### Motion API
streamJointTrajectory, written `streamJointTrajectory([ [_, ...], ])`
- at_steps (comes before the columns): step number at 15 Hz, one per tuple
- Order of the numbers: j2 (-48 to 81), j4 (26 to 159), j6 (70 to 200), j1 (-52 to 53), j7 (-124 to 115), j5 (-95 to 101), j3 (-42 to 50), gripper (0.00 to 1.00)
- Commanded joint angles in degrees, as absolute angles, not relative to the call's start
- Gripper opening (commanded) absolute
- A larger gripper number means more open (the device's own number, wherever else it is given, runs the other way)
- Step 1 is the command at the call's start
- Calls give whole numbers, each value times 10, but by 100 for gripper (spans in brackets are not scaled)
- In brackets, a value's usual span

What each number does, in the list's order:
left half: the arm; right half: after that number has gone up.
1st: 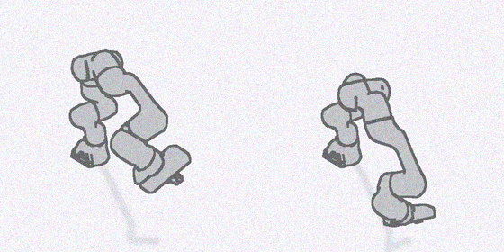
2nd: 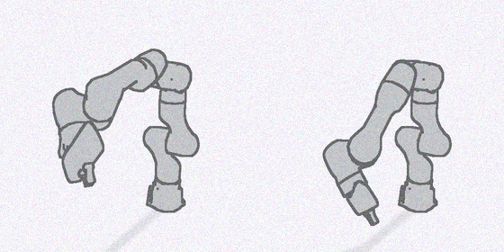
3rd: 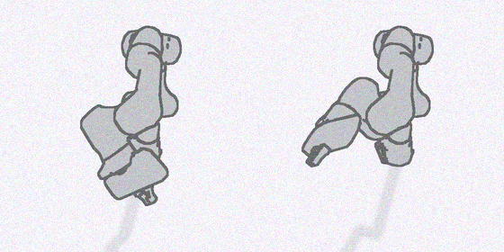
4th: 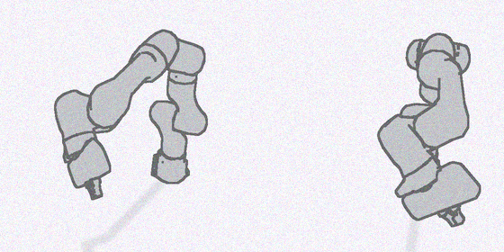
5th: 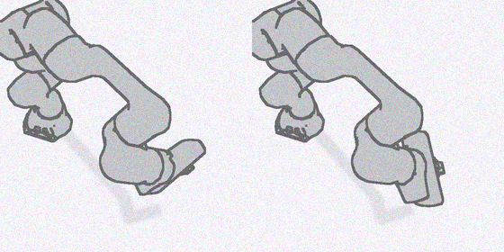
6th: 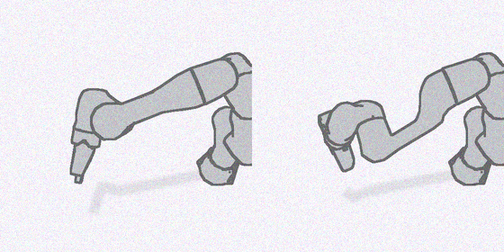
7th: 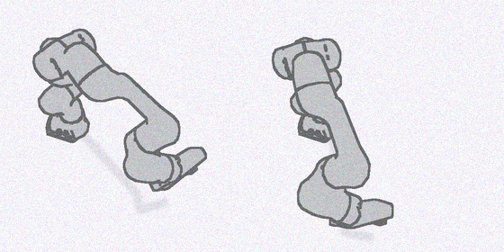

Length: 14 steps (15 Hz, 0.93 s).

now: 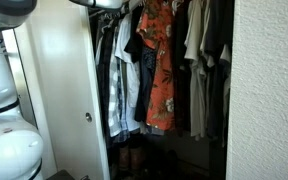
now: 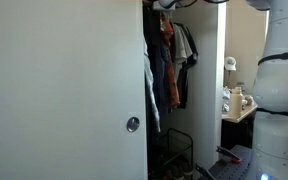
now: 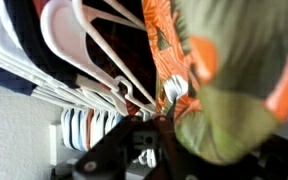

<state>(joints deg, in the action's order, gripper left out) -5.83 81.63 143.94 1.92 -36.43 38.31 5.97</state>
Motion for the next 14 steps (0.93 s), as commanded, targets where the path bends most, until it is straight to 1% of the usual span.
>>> streamJointTrajectory([
  [1, -130, 900, 1471, 16, -393, 404, 58, 5],
  [8, -233, 1013, 1484, 15, -387, 400, 53, 5],
  [9, -246, 1029, 1488, -32, -371, 372, 17, 5],
  [14, -334, 1119, 1482, -75, -352, 333, -16, 5],
])
